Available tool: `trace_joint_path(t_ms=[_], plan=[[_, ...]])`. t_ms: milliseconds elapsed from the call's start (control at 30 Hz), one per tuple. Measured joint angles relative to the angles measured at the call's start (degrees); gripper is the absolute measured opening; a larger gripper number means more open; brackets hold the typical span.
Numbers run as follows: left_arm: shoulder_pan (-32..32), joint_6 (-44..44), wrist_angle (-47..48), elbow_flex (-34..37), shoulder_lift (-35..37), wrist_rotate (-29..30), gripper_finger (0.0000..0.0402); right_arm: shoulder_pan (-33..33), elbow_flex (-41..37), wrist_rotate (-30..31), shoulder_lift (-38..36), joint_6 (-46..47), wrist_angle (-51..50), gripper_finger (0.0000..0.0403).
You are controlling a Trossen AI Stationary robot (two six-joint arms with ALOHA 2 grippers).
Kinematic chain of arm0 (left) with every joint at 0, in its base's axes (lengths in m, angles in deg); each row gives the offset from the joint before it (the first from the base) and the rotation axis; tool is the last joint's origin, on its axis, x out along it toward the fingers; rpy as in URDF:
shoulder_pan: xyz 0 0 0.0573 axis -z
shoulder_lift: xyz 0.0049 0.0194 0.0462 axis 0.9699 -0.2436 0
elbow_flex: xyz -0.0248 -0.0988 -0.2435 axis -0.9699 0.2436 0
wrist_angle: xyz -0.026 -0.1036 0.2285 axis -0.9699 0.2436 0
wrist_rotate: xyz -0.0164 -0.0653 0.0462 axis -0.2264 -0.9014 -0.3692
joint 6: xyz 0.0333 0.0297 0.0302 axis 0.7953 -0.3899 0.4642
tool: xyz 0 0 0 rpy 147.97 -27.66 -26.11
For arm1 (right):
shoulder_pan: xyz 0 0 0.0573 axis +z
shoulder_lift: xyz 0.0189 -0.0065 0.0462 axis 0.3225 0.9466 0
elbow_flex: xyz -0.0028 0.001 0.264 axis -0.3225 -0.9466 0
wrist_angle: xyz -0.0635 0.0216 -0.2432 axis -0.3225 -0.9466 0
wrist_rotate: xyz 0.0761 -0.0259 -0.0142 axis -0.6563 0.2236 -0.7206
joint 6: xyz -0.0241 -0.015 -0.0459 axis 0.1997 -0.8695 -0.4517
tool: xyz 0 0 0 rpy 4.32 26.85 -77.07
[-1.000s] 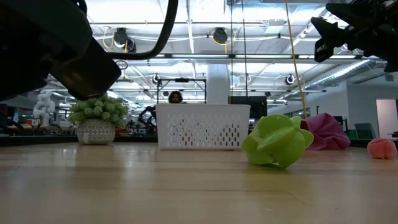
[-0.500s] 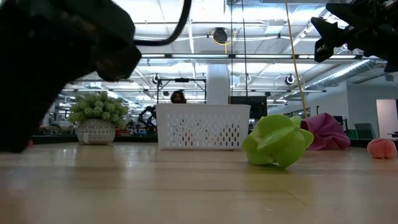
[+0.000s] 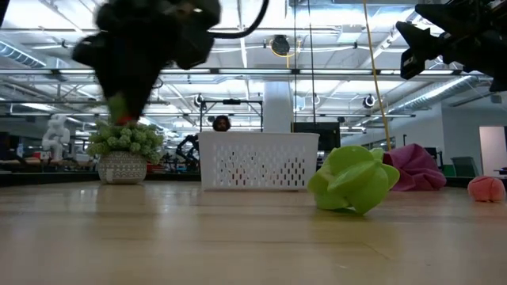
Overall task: Pick and placing Produce into tupperware
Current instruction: Put the right red strawberry in the white bin
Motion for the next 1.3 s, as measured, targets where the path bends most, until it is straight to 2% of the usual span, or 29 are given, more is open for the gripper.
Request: trace_joint_path(t_ms=[233, 367, 500, 633, 767, 1000, 1300], plan=[[-10.5, 9.8, -1.4, -0.1, 4.8, 1.5, 0.0129, 0.0, 0.0, 0.0, 0.0, -0.1, 0.0, 0.0151], [-17.1, 17.2, -1.9, -3.4, 4.8, 1.7, 0.0129, 0.0, 0.0, 0.0, 0.1, -0.3, -0.1, 0.0151], [-23.0, 25.4, -7.1, -7.9, 4.3, 1.7, 0.0129, 0.0, 0.0, 0.0, 0.1, -1.0, -0.2, 0.0151], [-27.9, 30.0, -12.0, -9.4, 4.3, 2.6, 0.0129, 0.0, 0.0, 0.0, 0.1, -1.0, -0.5, 0.0151], [-29.7, 32.3, -13.2, -9.4, 2.2, 1.4, 0.0129, 0.0, 0.0, 0.0, 0.2, -1.6, -1.0, 0.0151], [-31.7, 35.9, -14.1, -9.2, -6.8, -3.3, 0.0129, 0.0, 0.0, 0.0, 0.8, -2.7, -2.1, 0.0151], [-33.3, 37.9, -14.2, -9.2, -8.8, -1.6, 0.0129, 0.0, 0.0, 0.0, 1.3, -3.4, -3.1, 0.0151]])
